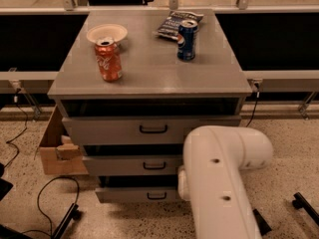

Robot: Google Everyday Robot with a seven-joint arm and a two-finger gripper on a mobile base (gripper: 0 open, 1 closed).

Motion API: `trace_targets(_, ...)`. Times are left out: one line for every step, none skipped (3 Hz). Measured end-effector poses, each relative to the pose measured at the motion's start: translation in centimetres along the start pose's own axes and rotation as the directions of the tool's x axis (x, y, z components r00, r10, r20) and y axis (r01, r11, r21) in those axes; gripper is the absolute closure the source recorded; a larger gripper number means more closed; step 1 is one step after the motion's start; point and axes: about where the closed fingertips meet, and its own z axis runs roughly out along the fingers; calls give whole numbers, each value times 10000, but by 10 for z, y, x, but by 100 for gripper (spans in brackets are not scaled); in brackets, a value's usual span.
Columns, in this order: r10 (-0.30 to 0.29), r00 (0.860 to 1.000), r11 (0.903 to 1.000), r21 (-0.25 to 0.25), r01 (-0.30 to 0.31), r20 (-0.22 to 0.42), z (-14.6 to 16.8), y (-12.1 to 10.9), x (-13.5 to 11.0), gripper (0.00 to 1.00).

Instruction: Open bottom drawer

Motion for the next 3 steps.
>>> trace_targets(503, 9983, 9986, 134, -507, 297, -55, 47, 28, 94)
trace_targets(354, 9990, 9993, -141, -351, 256, -51, 62, 30, 82)
trace_targets(370, 9990, 9992, -132, -366, 255, -50, 61, 30, 59)
